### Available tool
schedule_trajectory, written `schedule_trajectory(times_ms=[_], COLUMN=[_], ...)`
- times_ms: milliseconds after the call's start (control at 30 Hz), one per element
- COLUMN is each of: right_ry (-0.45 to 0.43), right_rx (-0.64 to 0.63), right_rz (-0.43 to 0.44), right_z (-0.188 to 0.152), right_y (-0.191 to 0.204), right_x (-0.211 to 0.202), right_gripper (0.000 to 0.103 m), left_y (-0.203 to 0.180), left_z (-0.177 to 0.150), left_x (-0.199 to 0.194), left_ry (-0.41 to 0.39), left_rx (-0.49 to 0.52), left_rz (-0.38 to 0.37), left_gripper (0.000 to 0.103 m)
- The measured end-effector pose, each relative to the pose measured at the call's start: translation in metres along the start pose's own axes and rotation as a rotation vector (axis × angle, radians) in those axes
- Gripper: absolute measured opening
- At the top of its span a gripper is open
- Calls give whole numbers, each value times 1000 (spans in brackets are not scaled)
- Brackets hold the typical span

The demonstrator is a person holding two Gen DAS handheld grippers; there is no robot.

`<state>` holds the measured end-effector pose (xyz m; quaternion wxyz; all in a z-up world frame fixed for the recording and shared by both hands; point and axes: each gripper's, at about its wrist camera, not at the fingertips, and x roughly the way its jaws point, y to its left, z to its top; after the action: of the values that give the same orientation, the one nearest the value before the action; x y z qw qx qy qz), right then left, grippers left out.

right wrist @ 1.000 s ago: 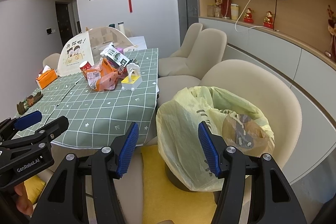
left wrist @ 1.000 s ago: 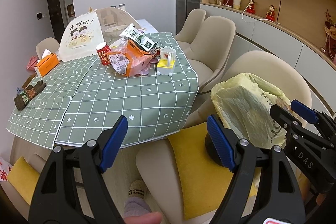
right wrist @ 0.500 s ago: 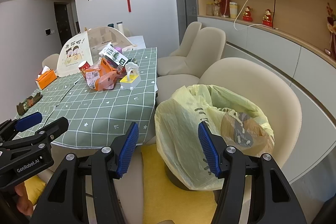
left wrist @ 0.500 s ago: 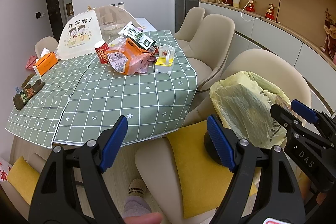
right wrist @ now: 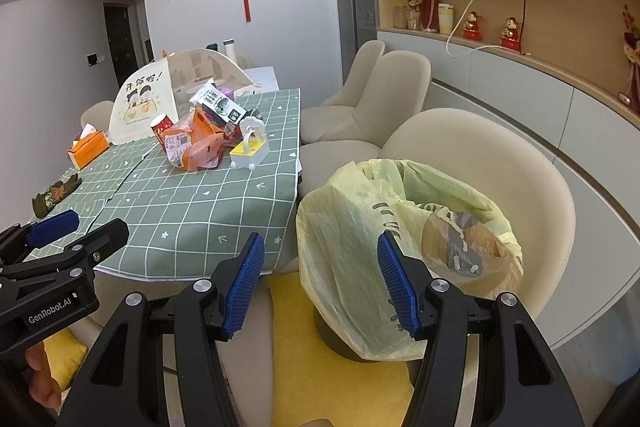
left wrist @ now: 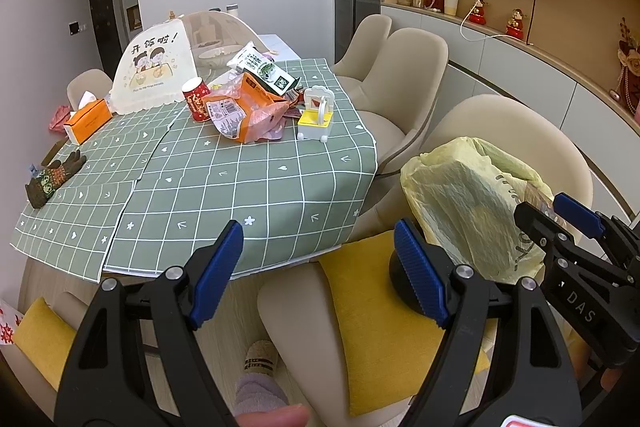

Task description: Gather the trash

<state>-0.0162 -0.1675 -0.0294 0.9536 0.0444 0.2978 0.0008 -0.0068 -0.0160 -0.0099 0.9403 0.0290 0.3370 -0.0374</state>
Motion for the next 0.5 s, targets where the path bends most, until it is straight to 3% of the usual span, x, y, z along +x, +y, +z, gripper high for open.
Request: schedule_trajectory(times_ms=[500], right_ry=[8], right_rx=[-16], right_rz=[-10], right_z=[7], right_y=[4], right_x=[2], right_gripper=[56], left_y=[5], left_z=[4], left_x=[6], left_ry=[18], left_rx=[-13], left_rz=[-15], left_gripper=[74])
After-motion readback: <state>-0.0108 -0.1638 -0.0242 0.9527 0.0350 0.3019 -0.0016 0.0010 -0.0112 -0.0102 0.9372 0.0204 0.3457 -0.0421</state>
